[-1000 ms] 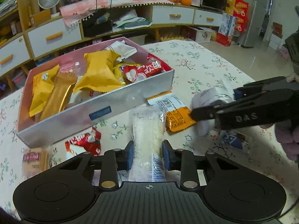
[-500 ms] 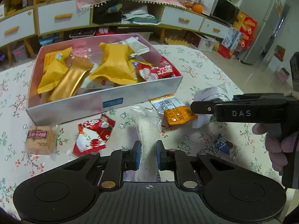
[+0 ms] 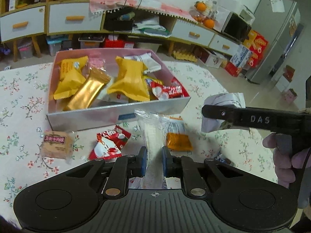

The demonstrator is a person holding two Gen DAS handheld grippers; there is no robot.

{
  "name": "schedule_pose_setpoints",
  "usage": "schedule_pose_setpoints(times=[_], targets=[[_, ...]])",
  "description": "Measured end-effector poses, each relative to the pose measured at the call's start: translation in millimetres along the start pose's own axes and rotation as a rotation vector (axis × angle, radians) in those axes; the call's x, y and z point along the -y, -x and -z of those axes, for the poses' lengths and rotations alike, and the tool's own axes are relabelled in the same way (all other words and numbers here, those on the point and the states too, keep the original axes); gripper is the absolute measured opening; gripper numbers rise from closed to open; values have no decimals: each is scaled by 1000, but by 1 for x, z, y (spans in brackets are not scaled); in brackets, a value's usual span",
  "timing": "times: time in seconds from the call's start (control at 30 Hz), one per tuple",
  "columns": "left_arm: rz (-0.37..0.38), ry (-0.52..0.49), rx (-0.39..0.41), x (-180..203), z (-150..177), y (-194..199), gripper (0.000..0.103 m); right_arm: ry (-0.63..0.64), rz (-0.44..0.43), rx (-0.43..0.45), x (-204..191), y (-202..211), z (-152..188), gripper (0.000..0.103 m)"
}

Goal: Organize snacks
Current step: 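Carry the white-roll bag and newspaper-print packet into the box and release both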

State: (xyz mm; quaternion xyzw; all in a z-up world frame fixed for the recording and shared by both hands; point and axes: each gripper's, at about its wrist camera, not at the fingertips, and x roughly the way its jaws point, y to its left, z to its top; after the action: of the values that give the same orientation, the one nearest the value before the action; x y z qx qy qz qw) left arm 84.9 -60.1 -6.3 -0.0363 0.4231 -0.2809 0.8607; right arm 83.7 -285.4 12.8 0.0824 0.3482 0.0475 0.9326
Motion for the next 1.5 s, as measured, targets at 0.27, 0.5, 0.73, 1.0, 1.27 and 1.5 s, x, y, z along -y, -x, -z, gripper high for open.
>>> schedule_pose_setpoints(times=[0.27,0.5,0.73,1.0,1.27,1.5], targets=[[-36,45,63,-15,-16,12,13,-45,-36,56,-7,3,-19,26],[-103,87,60,-38,-26,8,13,-84,-56,57,-16,-20,-34,26],[-146,100,88,-54,-51,-1,13,-97,-55,23,-18,-57,-59,26],[-160,136,146,-78,-75,-10,13,-180,-135,18,-17,-89,-100,27],[-172,164,157,-101,-74,-28,13,-163,-127,-7,-35,-129,-116,27],[-176,144,150,-106,-70,-39,13,-100,-81,-44,-51,-160,-118,27]])
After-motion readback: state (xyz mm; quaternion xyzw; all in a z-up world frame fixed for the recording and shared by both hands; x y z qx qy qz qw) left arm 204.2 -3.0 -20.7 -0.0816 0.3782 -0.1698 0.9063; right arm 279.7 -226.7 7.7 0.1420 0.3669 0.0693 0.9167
